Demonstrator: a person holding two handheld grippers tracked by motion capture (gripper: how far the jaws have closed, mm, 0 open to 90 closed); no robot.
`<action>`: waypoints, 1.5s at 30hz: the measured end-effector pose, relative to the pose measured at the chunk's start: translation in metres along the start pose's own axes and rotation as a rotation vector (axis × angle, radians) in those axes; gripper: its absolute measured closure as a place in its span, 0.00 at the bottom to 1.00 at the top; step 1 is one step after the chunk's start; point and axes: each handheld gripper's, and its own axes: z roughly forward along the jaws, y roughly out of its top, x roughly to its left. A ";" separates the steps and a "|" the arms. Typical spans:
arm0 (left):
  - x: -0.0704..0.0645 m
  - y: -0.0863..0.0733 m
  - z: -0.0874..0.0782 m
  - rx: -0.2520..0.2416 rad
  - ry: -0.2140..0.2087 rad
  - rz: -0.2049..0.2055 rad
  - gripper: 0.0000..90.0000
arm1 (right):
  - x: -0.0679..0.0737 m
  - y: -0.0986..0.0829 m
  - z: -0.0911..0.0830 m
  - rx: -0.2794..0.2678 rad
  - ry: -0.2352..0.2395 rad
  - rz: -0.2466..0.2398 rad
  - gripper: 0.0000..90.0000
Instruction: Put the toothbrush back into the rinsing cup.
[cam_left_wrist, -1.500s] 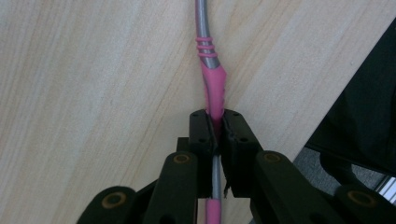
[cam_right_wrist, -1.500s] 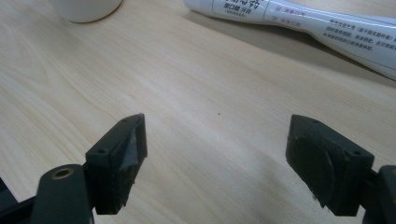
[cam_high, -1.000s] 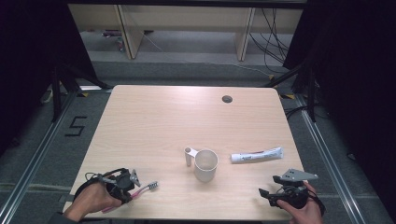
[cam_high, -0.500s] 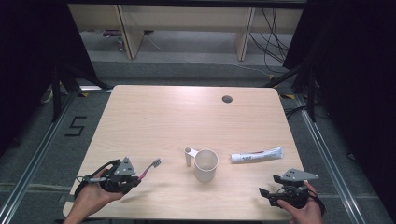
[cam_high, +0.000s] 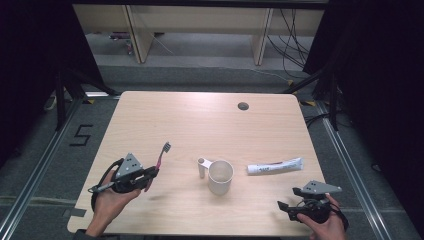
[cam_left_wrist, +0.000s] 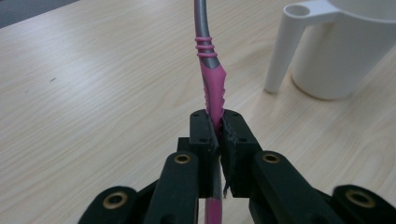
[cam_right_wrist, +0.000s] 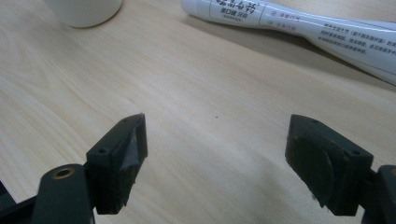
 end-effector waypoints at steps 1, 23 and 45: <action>0.000 0.001 0.002 -0.016 -0.015 -0.006 0.93 | 0.000 0.000 0.000 0.000 0.001 -0.005 0.24; -0.008 0.029 0.025 -0.240 -0.042 -0.071 0.93 | 0.000 0.000 0.000 0.003 0.012 0.018 0.24; -0.038 0.077 0.045 -0.313 -0.125 -0.041 0.93 | 0.003 -0.001 -0.001 0.012 0.011 0.051 0.24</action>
